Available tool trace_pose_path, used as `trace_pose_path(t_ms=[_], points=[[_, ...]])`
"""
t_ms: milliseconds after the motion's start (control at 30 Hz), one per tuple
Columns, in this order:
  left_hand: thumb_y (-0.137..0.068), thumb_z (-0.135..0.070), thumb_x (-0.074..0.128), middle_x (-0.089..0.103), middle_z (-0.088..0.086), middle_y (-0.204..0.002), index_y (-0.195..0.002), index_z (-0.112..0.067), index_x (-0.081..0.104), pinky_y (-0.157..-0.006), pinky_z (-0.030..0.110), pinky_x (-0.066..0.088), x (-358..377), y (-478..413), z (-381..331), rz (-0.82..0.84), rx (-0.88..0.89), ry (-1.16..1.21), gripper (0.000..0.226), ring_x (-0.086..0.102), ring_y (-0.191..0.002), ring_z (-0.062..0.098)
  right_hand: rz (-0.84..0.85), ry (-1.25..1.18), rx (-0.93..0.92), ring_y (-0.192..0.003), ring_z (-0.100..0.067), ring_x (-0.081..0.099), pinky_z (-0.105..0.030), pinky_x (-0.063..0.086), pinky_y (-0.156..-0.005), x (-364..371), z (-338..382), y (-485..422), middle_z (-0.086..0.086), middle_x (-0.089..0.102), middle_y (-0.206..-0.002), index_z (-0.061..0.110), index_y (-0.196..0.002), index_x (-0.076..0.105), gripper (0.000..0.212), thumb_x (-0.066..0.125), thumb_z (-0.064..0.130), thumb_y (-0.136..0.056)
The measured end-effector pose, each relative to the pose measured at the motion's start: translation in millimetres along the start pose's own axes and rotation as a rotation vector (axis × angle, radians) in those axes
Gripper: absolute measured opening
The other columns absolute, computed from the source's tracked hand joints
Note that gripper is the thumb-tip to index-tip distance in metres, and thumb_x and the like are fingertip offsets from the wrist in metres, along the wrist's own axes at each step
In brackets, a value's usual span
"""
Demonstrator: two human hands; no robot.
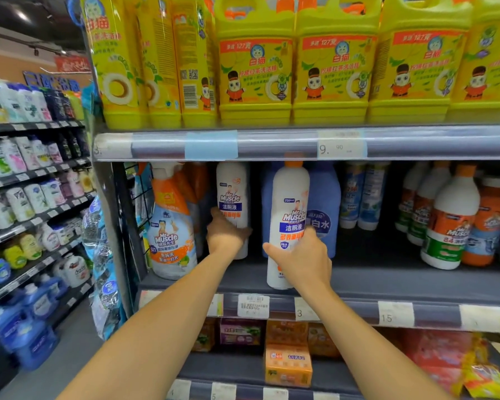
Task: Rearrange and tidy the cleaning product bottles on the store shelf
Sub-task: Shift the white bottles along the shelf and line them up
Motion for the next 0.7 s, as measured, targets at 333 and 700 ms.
trace_pose_path(t_ms=[333, 700], points=[[-0.065, -0.029, 0.086, 0.062, 0.014, -0.119, -0.125, -0.014, 0.037, -0.083, 0.042, 0.054, 0, 7, 7, 0.003, 0.012, 0.024, 0.079, 0.062, -0.107, 0.035, -0.004, 0.001, -0.037, -0.083, -0.014, 0.060, -0.028, 0.047, -0.063, 5, 11, 6, 0.007, 0.061, -0.093, 0.022, -0.101, 0.045, 0.062, 0.078, 0.056, -0.061], [-0.081, -0.012, 0.072, 0.056, 0.020, -0.131, -0.127, -0.003, 0.042, -0.094, 0.042, 0.048, -14, 34, 18, 0.164, -0.076, 0.051, 0.055, 0.054, -0.120, 0.037, -0.013, 0.021, -0.033, -0.073, -0.011, 0.052, -0.026, 0.037, -0.055, 21, 28, 5, 0.011, 0.053, -0.082, 0.024, -0.095, 0.042, 0.061, 0.077, 0.059, -0.058]])
Point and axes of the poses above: each hand's wrist, its own y-axis away from the middle knuckle, its own x-axis out of the palm, z = x × y, the point moved 4 cm from there along -y, towards the middle knuckle
